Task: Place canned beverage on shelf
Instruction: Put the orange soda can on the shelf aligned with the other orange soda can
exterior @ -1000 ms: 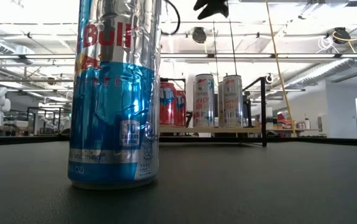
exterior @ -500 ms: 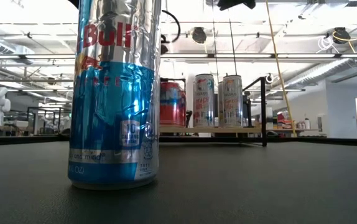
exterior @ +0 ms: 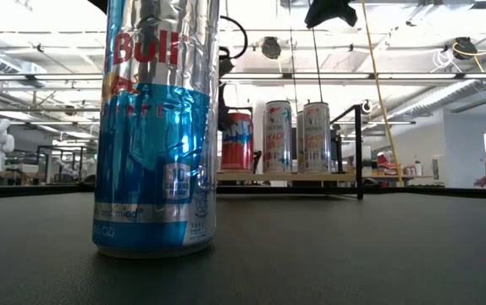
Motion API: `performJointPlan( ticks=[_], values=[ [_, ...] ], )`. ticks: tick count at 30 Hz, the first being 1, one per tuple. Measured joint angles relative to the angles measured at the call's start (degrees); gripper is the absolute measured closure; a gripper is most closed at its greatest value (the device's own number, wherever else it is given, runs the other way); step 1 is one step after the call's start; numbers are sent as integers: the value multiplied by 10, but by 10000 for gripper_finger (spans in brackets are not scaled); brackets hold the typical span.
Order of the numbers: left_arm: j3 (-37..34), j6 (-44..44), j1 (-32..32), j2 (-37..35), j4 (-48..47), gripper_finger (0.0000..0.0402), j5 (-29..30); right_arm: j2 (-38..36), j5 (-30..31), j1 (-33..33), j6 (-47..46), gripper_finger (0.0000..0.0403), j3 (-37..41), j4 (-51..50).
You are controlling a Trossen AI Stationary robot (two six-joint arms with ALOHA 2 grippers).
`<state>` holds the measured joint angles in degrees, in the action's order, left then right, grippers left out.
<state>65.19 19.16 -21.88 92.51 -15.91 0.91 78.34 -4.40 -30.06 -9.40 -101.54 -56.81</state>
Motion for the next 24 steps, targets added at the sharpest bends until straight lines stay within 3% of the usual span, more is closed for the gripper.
performJointPlan(
  ticks=[17,24],
  values=[
    [0,0,-33,-2,34,275,-11,-1,-1,0,2,340,4,-1],
    [1,-1,-24,-65,20,275,-22,-1,0,0,12,349,4,-54]
  ],
)
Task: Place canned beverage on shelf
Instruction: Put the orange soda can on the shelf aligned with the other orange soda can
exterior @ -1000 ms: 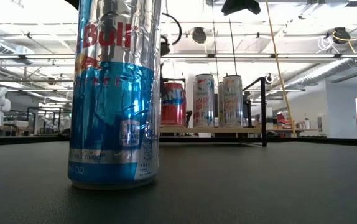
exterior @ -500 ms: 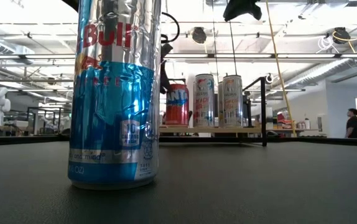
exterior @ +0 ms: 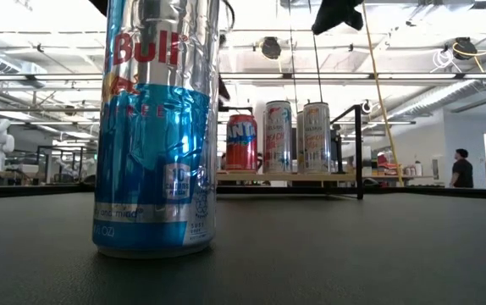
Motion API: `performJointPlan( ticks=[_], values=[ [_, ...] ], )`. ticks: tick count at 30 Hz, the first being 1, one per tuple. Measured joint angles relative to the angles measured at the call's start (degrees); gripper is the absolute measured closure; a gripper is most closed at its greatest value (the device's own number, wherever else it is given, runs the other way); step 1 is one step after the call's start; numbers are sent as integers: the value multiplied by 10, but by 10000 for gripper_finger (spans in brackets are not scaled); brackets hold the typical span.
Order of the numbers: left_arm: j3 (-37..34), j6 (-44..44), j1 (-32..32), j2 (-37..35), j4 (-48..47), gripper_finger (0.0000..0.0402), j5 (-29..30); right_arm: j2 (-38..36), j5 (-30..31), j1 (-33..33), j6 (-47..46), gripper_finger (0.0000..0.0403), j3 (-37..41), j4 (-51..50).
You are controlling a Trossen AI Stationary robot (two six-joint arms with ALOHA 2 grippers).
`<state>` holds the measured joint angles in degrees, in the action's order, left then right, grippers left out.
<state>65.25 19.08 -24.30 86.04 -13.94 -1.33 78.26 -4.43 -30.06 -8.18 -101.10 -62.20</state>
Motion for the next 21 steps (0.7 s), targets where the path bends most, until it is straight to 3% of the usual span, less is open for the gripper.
performJointPlan(
  ticks=[4,8,21],
  values=[
    [1,-18,-1,-27,54,275,-1,0,0,0,1,362,0,-1],
    [1,-29,-12,-9,116,275,-22,0,0,0,3,375,0,12],
    [1,-37,-16,56,132,275,-26,0,0,0,-7,397,0,11]
  ],
)
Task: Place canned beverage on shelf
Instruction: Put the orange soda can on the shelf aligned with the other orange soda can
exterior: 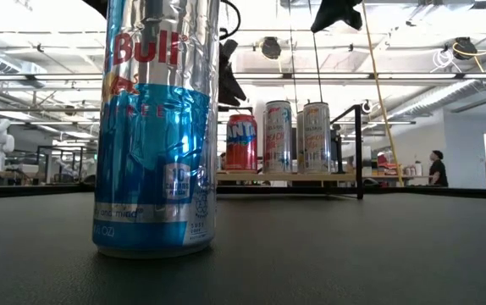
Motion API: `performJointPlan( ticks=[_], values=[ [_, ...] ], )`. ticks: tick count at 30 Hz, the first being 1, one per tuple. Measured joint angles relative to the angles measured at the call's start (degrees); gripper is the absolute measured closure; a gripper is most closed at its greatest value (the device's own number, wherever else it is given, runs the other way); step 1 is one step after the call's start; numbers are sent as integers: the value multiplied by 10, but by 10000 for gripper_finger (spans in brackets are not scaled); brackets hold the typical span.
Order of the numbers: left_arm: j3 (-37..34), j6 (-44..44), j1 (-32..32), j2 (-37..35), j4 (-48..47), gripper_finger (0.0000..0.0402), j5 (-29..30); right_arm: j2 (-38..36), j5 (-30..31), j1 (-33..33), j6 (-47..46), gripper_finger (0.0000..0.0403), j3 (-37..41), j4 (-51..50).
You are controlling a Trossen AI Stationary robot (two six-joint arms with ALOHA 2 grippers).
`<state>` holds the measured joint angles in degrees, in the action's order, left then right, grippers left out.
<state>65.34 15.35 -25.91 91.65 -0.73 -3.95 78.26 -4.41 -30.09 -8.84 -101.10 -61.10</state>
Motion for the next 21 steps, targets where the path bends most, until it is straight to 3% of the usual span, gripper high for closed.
performJointPlan(
  ticks=[21],
  values=[
    [0,-28,-37,33,4,275,13,0,18,0,-16,397,0,0]
  ],
)
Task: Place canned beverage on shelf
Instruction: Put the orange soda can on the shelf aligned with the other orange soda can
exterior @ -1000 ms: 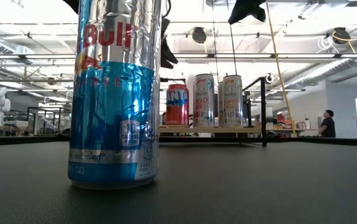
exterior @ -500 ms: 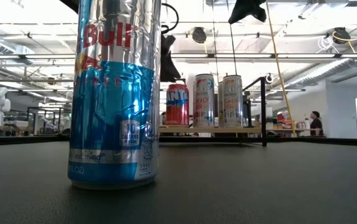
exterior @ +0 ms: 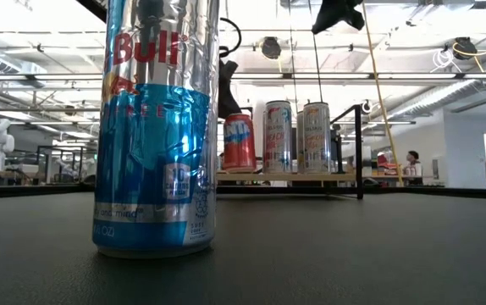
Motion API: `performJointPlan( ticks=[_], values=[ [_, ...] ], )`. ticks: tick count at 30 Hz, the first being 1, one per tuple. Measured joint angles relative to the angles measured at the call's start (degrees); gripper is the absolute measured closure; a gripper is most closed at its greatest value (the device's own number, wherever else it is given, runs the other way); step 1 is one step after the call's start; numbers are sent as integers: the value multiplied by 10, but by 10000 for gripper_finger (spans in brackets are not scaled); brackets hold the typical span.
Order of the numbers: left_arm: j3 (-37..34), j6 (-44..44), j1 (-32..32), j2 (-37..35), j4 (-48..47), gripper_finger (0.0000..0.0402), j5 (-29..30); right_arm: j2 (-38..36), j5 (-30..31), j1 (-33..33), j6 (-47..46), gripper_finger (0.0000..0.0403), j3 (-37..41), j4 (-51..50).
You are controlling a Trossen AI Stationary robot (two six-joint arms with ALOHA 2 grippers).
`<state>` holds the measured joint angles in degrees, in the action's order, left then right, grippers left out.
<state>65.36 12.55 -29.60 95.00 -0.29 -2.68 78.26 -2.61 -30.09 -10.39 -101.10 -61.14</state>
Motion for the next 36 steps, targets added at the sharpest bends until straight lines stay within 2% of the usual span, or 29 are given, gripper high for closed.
performJointPlan(
  ticks=[12,20,28,32,36],
  values=[
    [0,5,1,0,-1,275,2,0,0,0,-3,397,0,0],
    [39,1,9,-2,-6,275,2,0,0,0,-5,397,0,-5],
    [101,-37,20,-32,-104,275,19,-22,10,14,-5,398,0,-15],
    [105,-75,44,-43,-128,275,10,-32,14,20,-5,402,0,-17],
    [103,-107,72,-20,-140,275,0,-34,14,21,-5,402,0,-17]
  ],
)
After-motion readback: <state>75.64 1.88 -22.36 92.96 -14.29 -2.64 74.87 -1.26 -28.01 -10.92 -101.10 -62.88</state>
